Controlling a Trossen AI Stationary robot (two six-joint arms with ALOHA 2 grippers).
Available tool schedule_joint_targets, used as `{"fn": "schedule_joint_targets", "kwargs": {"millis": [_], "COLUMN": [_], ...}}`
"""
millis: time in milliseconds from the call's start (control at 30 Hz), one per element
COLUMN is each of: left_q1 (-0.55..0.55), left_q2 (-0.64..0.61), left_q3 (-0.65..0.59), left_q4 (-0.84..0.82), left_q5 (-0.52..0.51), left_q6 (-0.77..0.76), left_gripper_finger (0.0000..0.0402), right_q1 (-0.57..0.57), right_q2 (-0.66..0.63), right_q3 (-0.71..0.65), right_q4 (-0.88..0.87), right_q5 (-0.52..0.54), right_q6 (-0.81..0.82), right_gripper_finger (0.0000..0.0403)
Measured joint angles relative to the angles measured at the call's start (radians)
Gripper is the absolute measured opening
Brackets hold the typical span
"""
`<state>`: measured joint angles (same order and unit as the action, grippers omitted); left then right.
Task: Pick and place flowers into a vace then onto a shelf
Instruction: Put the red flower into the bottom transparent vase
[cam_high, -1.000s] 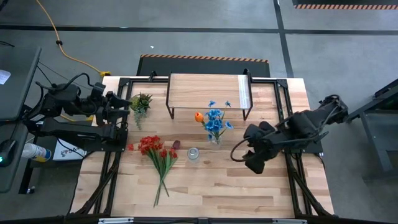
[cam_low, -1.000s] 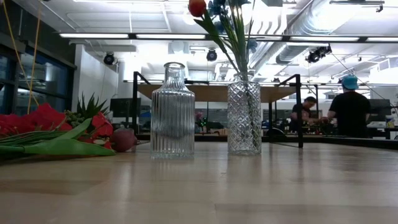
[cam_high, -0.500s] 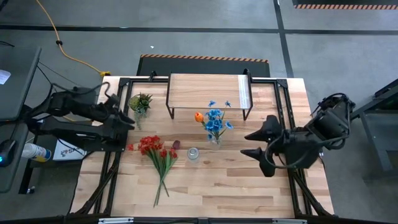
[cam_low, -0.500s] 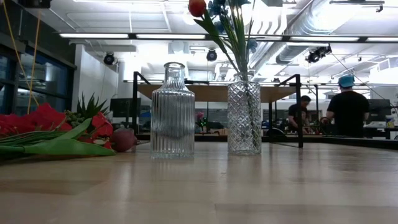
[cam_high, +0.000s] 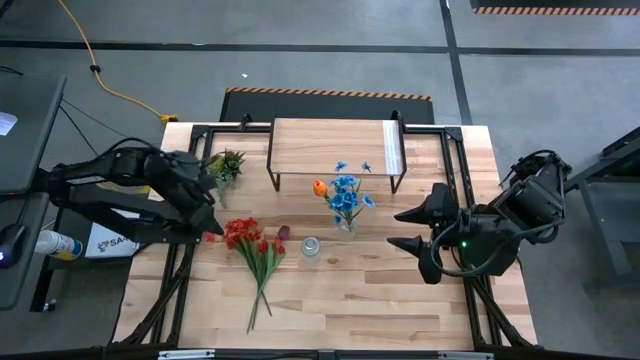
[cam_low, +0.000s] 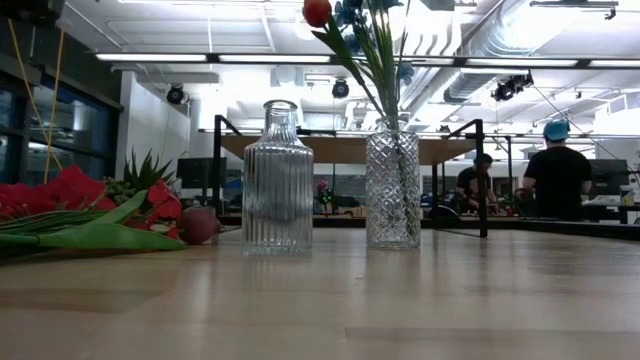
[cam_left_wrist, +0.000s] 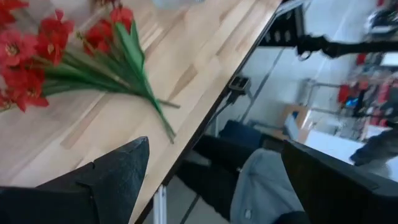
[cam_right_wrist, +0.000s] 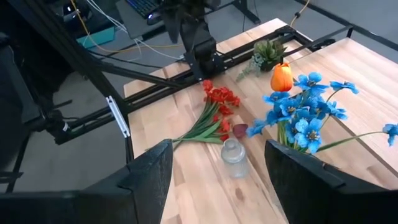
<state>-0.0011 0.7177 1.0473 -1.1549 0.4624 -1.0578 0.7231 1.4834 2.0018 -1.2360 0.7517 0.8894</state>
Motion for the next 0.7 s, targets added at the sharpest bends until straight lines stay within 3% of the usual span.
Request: {"fn": "schedule_joint_targets", "kwargs": {"millis": [167,367,533,700], "left_q1": [-0.125,-0.346,-0.545,-0.693], "left_q2": [0.075,0.169,0.249,0.310], "left_q3": [0.000,0.000,0.000,0.000], "left_q4": [0.000,0.001,0.006,0.041], "left_q5": [-0.047,-0.214,-0.294,-0.408], "left_q6": [-0.024,-0.109,-0.256,-0.454], "left_gripper_finger": [0.0399,0.0399,0.0399,0.0399], "right_q1": [0.000,0.000,-0.003,-0.004], "right_q2": [0.000,0.000,0.000,0.000], "right_q3": [0.000,0.000,0.000,0.000], "right_q4": [0.008,0.036,0.036,0.036], "right_q5": [0.014,0.027,0.027,0.032], "right_q6": [0.000,0.000,-0.006,-0.111], "right_gripper_finger": [0.0245,0.0245,0.0245,0.0245]}}
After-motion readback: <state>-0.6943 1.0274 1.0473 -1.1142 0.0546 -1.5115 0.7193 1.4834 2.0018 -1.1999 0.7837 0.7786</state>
